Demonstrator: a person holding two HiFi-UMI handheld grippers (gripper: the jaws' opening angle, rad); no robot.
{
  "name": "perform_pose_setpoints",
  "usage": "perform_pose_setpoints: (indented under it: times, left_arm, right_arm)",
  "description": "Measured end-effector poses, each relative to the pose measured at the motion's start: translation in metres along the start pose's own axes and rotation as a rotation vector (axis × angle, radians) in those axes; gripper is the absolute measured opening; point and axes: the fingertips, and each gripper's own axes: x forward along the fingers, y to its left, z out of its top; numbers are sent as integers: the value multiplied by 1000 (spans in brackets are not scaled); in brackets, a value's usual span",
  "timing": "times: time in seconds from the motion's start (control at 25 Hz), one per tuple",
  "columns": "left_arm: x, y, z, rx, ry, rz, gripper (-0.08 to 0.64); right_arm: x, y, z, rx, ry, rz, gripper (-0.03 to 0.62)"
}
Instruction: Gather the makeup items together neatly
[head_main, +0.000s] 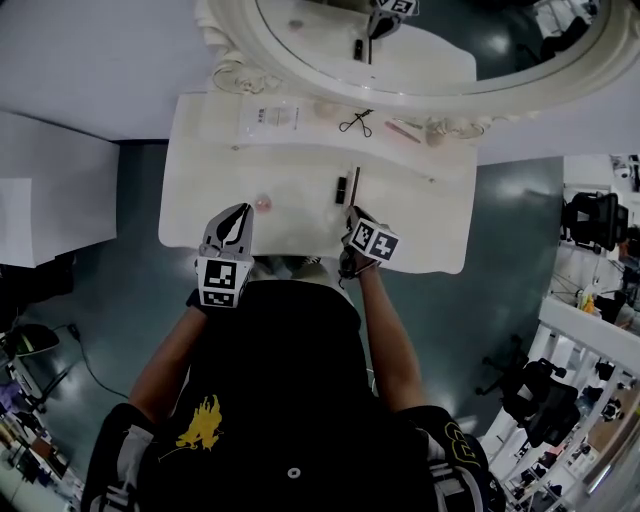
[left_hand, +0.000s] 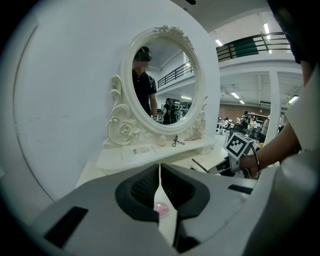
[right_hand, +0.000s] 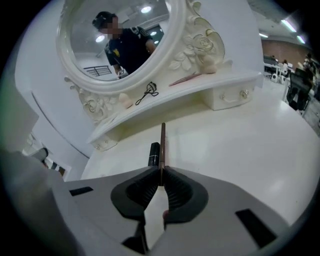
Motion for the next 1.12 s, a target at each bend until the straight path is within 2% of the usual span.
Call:
perform_pose_setpoints:
  times: [0.16,0.28,0.76,1.12]
  left_arm:
    - [4,-4,0,5,4,-4,23]
    - [4,-5,0,8,6,-3,23]
    - [4,-6,1,8,10,0,23]
    - [3,-4,-2,7,15,1,23]
  right_arm:
    - [6,-9,-5,102,32,89,54]
    - [8,-11,-8,136,45,139,54]
    - [13,-15,-27,88,112,141,57]
    - [15,-15,-25,79,112,132,57]
